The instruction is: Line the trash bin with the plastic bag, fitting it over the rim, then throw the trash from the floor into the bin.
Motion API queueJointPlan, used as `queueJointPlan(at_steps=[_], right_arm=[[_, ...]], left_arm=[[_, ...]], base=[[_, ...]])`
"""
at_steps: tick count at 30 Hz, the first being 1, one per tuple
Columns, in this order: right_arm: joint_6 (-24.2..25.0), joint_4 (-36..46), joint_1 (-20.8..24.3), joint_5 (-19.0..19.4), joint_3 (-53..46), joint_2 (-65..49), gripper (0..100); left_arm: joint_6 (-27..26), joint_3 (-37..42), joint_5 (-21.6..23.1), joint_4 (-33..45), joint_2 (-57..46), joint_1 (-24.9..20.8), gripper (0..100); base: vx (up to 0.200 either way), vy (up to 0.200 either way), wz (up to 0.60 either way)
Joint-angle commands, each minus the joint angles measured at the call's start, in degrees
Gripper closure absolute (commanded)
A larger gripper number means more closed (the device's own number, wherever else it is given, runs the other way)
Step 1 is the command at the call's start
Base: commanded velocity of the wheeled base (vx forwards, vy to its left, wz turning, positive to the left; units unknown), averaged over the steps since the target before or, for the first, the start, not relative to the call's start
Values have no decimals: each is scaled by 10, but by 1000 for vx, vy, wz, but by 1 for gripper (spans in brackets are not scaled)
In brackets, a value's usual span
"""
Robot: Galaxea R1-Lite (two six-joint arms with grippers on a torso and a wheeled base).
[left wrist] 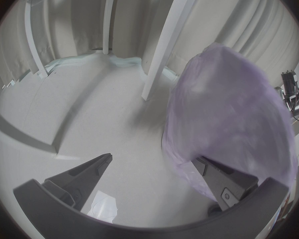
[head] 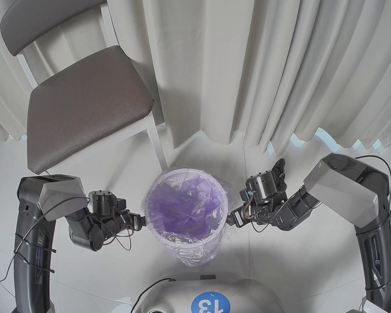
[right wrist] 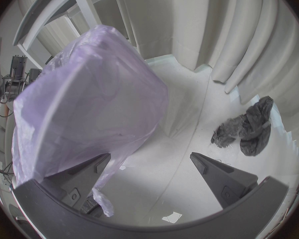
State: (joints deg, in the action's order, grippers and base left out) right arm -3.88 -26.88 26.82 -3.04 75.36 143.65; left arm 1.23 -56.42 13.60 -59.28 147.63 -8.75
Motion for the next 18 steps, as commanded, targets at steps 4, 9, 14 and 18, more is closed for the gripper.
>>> queueJointPlan(at_steps=[4, 9, 14, 18], right_arm=[[0, 103, -22, -9, 169, 95, 0], [-3, 139, -35, -15, 187, 97, 0], [-17, 140, -45, -36, 150, 83, 0], [-24, 133, -53, -35, 97, 22, 0]], left_arm=[[-5, -157, -63, 130, 35, -9, 0], [-15, -120, -71, 124, 23, -7, 0], [-29, -62, -73, 98, 4, -1, 0], [-28, 8, -67, 32, -20, 4, 0]], base=[[0, 0, 0], [0, 0, 0], [0, 0, 0], [0, 0, 0]])
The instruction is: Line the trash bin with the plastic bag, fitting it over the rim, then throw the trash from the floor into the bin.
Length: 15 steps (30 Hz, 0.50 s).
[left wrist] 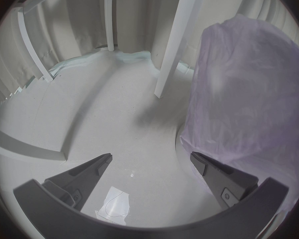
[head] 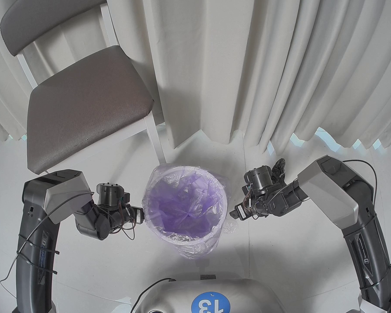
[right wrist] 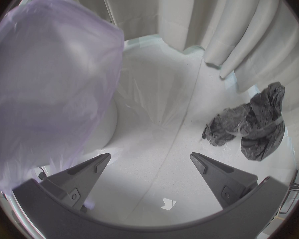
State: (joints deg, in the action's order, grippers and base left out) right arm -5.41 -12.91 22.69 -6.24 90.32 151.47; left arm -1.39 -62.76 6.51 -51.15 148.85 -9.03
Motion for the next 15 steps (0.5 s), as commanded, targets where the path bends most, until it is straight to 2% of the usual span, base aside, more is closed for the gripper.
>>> queueJointPlan(at_steps=[1, 6, 10, 12, 15], right_arm=[[-8, -8, -12, -3, -59, -64, 0], [-35, -31, -13, 1, -148, -164, 0], [-35, -56, -16, 5, -212, -231, 0], [-35, -60, -16, 5, -217, -235, 0], [-36, -101, -19, 6, -272, -288, 0]], left_arm=[[-2, 80, 5, -57, -36, 7, 0], [-2, 175, 14, -133, -68, 13, 0], [-2, 242, 36, -189, -87, 15, 0], [-2, 248, 39, -193, -89, 15, 0], [-2, 295, 43, -233, -106, 11, 0]], base=[[0, 0, 0], [0, 0, 0], [0, 0, 0], [0, 0, 0], [0, 0, 0]])
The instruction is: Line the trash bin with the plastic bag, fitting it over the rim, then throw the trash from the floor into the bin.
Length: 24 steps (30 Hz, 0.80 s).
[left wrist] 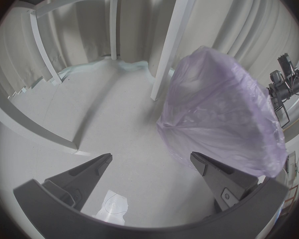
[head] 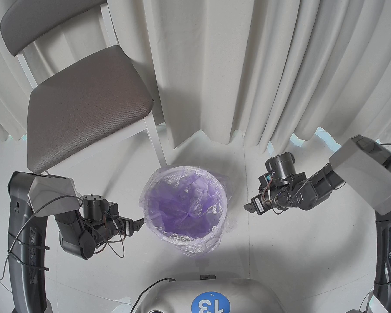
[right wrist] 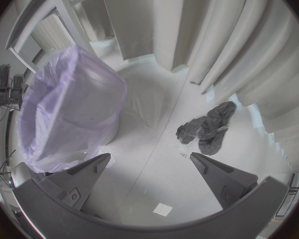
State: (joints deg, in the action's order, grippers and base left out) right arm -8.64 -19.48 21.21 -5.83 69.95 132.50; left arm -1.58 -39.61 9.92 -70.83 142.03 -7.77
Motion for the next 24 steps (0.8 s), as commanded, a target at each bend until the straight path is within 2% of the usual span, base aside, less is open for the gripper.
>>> queueJointPlan(at_steps=[1, 10, 16, 18, 20, 23, 24], right_arm=[[-3, -38, -4, 2, -74, -103, 0], [2, -56, -4, 1, -160, -175, 0], [0, -164, 12, 4, -235, -172, 0], [-6, -202, 44, 17, -276, -153, 0], [-6, -215, 57, 22, -282, -140, 0], [-3, -259, 92, 33, -291, -100, 0], [-5, -267, 100, 47, -295, -85, 0]], left_arm=[[0, 70, 9, -40, -40, -1, 0], [-2, 134, 9, -59, -102, 1, 0], [-19, 158, 10, -67, -114, 1, 0], [-54, 174, 15, -76, -106, 3, 0], [-56, 178, 19, -85, -104, 3, 0], [-56, 200, 35, -145, -87, 6, 0], [-56, 213, 37, -181, -78, 9, 0]], base=[[0, 0, 0], [0, 0, 0], [0, 0, 0], [0, 0, 0], [0, 0, 0], [0, 0, 0], [0, 0, 0]])
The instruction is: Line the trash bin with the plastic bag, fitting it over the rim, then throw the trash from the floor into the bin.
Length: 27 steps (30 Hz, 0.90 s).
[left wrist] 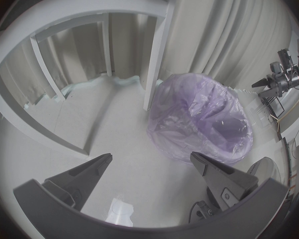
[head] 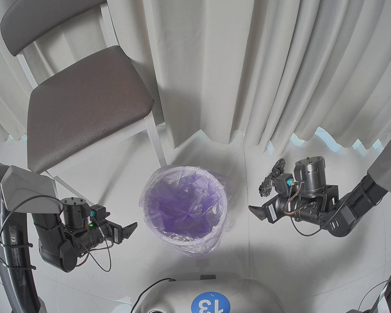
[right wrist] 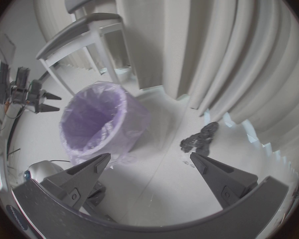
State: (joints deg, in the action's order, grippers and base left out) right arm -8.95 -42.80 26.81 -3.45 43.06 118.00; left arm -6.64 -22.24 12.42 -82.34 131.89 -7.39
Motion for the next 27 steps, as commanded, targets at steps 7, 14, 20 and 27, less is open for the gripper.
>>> queueJointPlan(at_steps=[7, 14, 20, 27], right_arm=[[-32, -37, 97, 72, -44, 108, 0], [-26, -47, 100, 70, 29, 190, 0], [5, -69, 114, 72, 66, 218, 0], [17, -78, 129, 65, 116, 247, 0]], left_arm=[[-10, 66, 67, -77, -1, 33, 0], [-5, 58, 75, -77, -52, 44, 0], [-4, 57, 78, -77, -63, 54, 0], [-5, 56, 78, -77, -59, 53, 0]], base=[[0, 0, 0], [0, 0, 0], [0, 0, 0], [0, 0, 0]])
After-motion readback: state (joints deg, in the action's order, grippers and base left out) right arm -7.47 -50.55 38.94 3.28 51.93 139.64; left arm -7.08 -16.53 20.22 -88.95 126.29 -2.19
